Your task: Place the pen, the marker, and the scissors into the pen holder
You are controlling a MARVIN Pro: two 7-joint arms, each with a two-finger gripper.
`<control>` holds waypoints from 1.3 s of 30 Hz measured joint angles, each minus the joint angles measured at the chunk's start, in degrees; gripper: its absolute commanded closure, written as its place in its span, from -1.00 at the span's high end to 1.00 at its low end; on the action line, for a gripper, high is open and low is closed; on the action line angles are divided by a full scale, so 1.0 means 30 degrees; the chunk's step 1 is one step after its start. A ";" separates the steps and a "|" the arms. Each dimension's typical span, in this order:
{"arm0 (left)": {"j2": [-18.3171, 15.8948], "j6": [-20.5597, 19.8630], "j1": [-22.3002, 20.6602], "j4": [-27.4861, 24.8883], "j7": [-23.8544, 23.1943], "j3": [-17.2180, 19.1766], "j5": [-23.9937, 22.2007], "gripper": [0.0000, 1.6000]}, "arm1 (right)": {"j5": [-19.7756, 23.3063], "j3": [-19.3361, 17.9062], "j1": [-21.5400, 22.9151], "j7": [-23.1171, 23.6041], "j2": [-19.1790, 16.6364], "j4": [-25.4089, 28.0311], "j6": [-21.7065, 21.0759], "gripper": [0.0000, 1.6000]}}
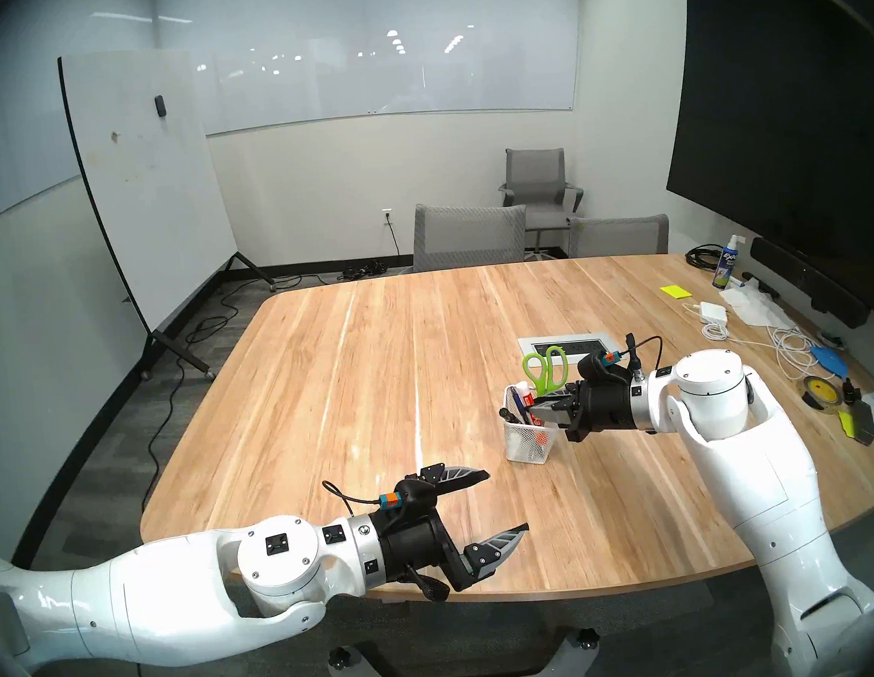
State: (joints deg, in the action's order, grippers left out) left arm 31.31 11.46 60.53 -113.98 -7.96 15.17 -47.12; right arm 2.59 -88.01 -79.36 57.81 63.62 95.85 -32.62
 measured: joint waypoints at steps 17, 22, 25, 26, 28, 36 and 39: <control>0.0001 0.0003 -0.0002 0.0000 0.0002 -0.0001 0.0000 1.00 | -0.0026 -0.0121 -0.0011 0.0255 0.0014 0.0146 -0.0263 0.01; 0.0001 0.0004 -0.0003 0.0000 0.0003 -0.0005 0.0000 1.00 | 0.0006 -0.0285 -0.0013 0.0414 0.0009 0.0283 -0.0340 0.07; 0.0001 0.0004 -0.0006 0.0000 0.0003 -0.0005 0.0000 1.00 | 0.0041 -0.0401 -0.0018 0.0523 -0.0013 0.0404 -0.0396 0.06; 0.0001 0.0004 -0.0006 0.0001 0.0003 -0.0005 0.0000 1.00 | 0.0063 -0.0460 -0.0019 0.0580 -0.0032 0.0461 -0.0429 0.04; 0.0001 0.0004 -0.0007 0.0001 0.0003 -0.0005 0.0000 1.00 | 0.0153 -0.0665 -0.0033 0.0794 -0.0137 0.0643 -0.0512 0.15; 0.0003 0.0004 -0.0010 0.0003 0.0003 -0.0005 0.0000 1.00 | 0.0539 -0.1562 -0.0029 0.1844 -0.0783 0.1053 -0.0636 0.45; 0.0003 0.0004 -0.0011 0.0003 0.0003 -0.0006 0.0000 1.00 | 0.0665 -0.1865 0.0005 0.2531 -0.1213 0.1107 -0.0472 0.62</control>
State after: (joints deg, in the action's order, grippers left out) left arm 31.32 11.47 60.50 -113.97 -7.95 15.15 -47.12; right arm 4.58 -93.61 -79.35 65.40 59.98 99.17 -34.04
